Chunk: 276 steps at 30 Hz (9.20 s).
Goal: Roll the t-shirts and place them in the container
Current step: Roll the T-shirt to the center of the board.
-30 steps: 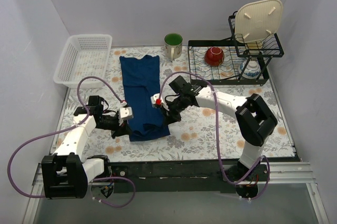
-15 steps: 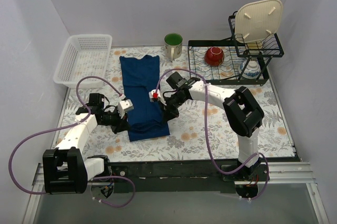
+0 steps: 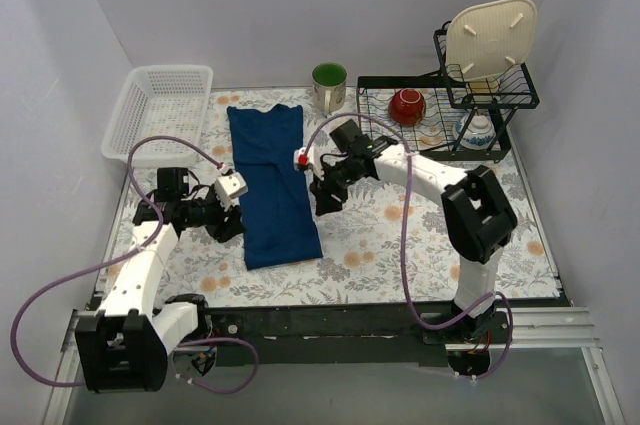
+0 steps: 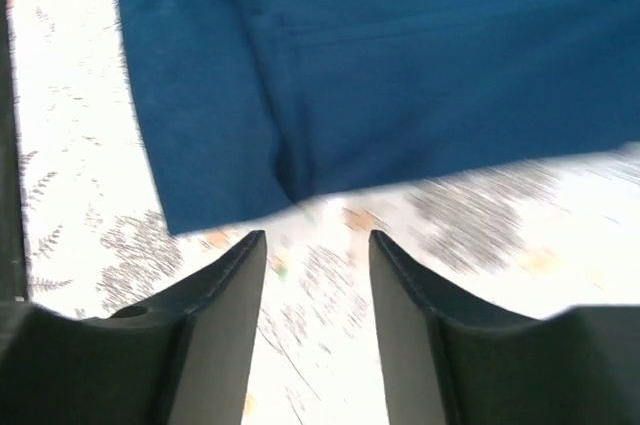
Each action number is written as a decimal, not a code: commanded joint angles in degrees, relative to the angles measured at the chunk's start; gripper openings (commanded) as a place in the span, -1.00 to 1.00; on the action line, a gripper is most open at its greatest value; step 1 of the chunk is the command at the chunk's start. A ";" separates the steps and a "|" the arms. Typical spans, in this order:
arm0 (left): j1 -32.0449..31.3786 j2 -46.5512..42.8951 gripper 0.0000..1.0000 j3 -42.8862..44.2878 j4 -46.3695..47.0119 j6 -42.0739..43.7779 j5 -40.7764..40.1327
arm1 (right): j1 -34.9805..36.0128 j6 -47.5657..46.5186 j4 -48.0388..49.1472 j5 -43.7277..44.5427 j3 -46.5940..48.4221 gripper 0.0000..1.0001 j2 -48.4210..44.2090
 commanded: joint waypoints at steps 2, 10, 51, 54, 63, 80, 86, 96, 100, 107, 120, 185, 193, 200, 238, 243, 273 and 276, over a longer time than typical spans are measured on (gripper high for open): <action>-2.45 -9.31 0.18 0.74 -9.33 17.27 9.06 | -1.31 -1.45 3.76 5.22 -4.81 0.13 -12.85; -15.81 -7.21 0.33 -5.41 -5.59 23.54 3.54 | -1.31 5.48 10.95 11.47 -11.33 0.26 -19.70; -16.44 11.16 -1.00 -3.84 5.06 -3.18 11.88 | 21.89 -7.52 44.62 20.88 -40.78 0.50 -24.56; -15.48 12.12 -1.00 -3.23 3.74 -1.78 12.59 | 22.42 -7.87 48.74 22.72 -41.13 0.50 -21.75; -12.93 14.67 -1.00 -1.12 -0.30 1.92 13.90 | 22.59 -9.80 56.67 27.64 -40.17 0.33 -14.01; -13.97 -21.62 0.30 -22.64 14.28 8.34 2.75 | 17.94 -6.64 46.22 21.58 -32.96 -0.75 -9.87; -15.91 -21.72 0.31 -25.63 19.38 8.43 -1.56 | 17.94 -6.55 45.25 20.18 -32.87 -0.75 -10.31; -18.28 -10.65 -0.51 -23.97 26.51 1.22 -1.92 | 18.11 -7.43 44.63 19.03 -33.05 -0.73 -10.31; -18.28 -5.99 -1.00 -18.88 14.52 1.31 1.24 | 17.68 -5.41 38.93 17.11 -31.65 -0.73 -10.75; -17.76 3.24 -1.00 -4.91 -7.57 7.28 3.09 | 12.58 -8.21 12.94 0.42 -22.88 -0.73 -14.97; -16.44 14.41 -1.00 -0.24 -17.45 3.16 2.92 | 6.86 -33.32 -38.54 -15.94 3.50 -0.76 4.44; -23.46 -9.85 0.19 -16.40 13.14 11.59 -3.67 | -1.14 -15.87 -44.13 -16.30 37.62 -0.75 50.86; -29.88 -6.42 0.12 -21.23 17.18 8.52 -10.34 | -1.31 -16.31 -45.01 -18.14 37.97 -0.74 52.09; -33.49 -3.25 -0.36 -26.15 24.74 9.74 -21.68 | -1.75 -16.48 -43.61 -19.90 37.62 -0.63 50.51; -20.66 7.03 -1.00 -5.60 10.77 -8.97 7.49 | 15.74 -9.10 47.26 10.77 -43.15 0.57 -26.14; -20.40 7.20 -1.00 -5.07 10.86 -9.85 8.28 | 16.62 -5.68 54.89 13.67 -45.26 0.58 -23.41; -20.83 -12.02 0.24 -14.47 13.76 -9.16 0.21 | 16.62 -9.01 60.55 21.41 -43.51 -0.40 -13.65; -22.33 -14.15 0.31 -17.02 15.33 -6.97 -3.49 | 16.71 -8.40 59.49 21.14 -43.60 -0.42 -13.91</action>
